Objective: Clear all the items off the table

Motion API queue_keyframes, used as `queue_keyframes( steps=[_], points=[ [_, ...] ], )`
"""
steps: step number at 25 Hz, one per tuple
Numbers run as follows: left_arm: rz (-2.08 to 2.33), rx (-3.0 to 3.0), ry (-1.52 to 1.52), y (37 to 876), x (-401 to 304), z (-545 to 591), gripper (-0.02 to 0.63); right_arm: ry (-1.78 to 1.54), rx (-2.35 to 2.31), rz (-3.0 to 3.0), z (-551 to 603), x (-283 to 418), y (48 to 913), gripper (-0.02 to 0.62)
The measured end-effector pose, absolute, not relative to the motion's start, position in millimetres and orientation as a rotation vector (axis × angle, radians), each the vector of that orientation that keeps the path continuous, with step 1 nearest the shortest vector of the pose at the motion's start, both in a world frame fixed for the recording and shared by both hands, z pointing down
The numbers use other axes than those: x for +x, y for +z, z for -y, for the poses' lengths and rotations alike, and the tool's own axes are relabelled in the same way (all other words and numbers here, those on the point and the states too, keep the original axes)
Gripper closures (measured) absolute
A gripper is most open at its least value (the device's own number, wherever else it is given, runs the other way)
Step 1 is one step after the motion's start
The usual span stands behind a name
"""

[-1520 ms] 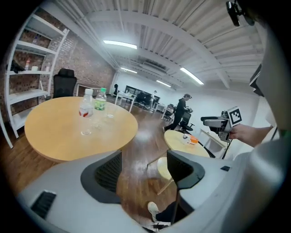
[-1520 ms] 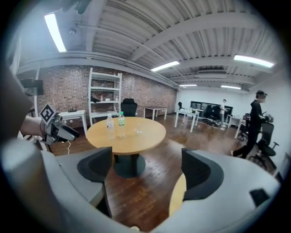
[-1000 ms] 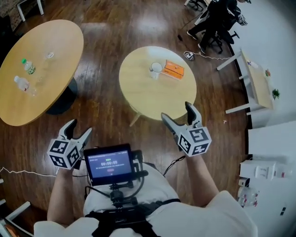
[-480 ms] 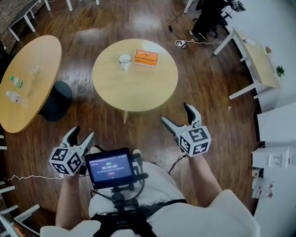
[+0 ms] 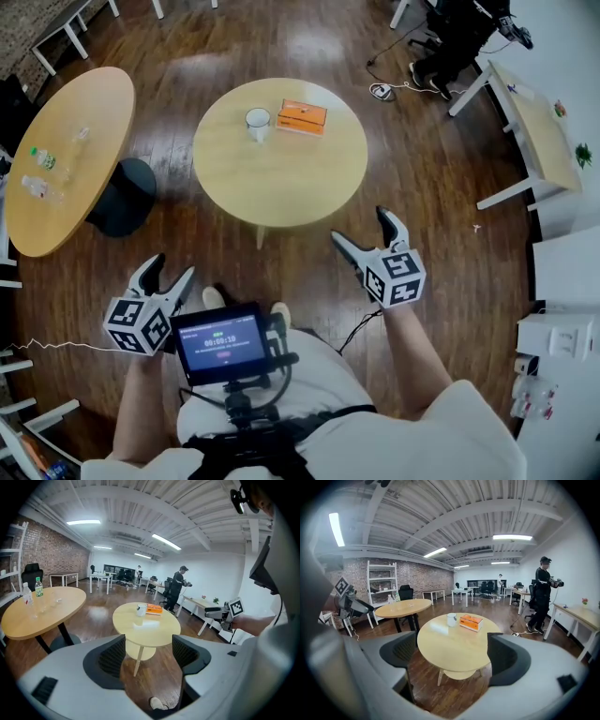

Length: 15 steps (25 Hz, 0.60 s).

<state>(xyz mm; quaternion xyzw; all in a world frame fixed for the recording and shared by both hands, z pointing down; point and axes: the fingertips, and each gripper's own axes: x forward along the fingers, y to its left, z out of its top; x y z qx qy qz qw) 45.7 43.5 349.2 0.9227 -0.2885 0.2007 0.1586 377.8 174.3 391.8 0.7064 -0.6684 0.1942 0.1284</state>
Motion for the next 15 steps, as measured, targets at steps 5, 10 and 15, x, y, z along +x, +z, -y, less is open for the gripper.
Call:
queue_keyframes(
  steps=[5,10,15],
  points=[
    [0.868,2.6,0.61,356.5,22.1,-30.9,0.288,0.56,2.028,1.977,-124.9,380.3,403.3,0.107],
    [0.876,2.581,0.589,358.2,6.2,2.3,0.288,0.605,2.014,1.969,-71.3,372.3,408.0,0.107],
    [0.852,2.589,0.58,356.8,3.5,33.9,0.288,0.585,1.988,1.927,-18.8,367.1,414.0,0.107]
  ],
)
